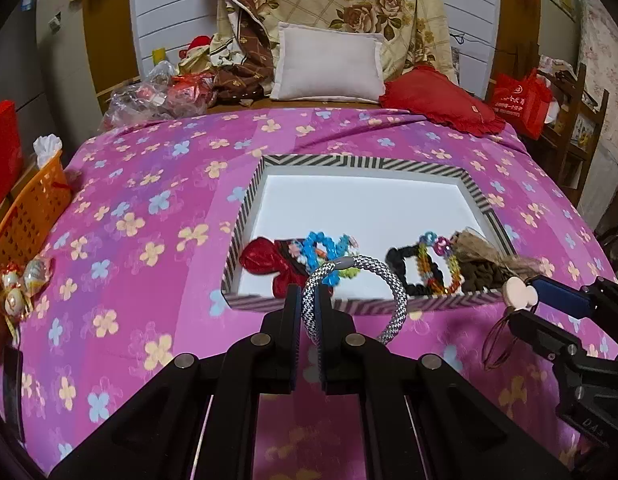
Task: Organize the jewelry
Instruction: 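Carry the bangle and hair tie into the white tray and open both tools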
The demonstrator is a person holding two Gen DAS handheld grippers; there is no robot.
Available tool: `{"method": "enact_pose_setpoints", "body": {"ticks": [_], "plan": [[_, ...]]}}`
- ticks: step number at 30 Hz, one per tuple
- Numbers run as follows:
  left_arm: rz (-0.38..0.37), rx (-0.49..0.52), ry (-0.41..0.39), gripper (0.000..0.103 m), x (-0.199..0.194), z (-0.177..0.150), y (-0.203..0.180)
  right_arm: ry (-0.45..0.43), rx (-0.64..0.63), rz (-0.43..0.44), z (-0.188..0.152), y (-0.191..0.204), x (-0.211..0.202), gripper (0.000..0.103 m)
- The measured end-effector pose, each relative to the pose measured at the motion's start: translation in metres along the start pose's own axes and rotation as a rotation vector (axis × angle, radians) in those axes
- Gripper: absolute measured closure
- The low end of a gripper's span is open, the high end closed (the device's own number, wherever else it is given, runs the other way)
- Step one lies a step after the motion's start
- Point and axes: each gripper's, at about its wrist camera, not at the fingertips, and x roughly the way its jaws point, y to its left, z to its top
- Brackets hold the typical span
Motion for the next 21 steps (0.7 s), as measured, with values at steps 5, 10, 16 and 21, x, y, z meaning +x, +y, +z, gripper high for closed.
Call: {"method": "enact_pose_setpoints", "body": {"ticks": [5, 10, 16, 21], "plan": [[-0.013, -0.023, 0.016, 0.103, 0.015, 0.015, 0.004, 0.002, 0.033, -0.003, 0.014, -0.016, 0.014, 0.065], [-0.018, -0.035, 0.041, 0.103, 0.038, 0.027, 0.003, 0.011, 0.041, -0.007, 0.028, -0.025, 0.039, 0.065], [-0.017, -0.054, 0.080, 0.103, 0.070, 0.036, 0.002, 0.038, 0.104, 0.019, 0.040, -0.040, 0.079, 0.065], [-0.007, -0.069, 0.128, 0.103, 0.100, 0.035, 0.003, 0.084, 0.129, 0.022, 0.037, -0.046, 0.112, 0.065]]}}
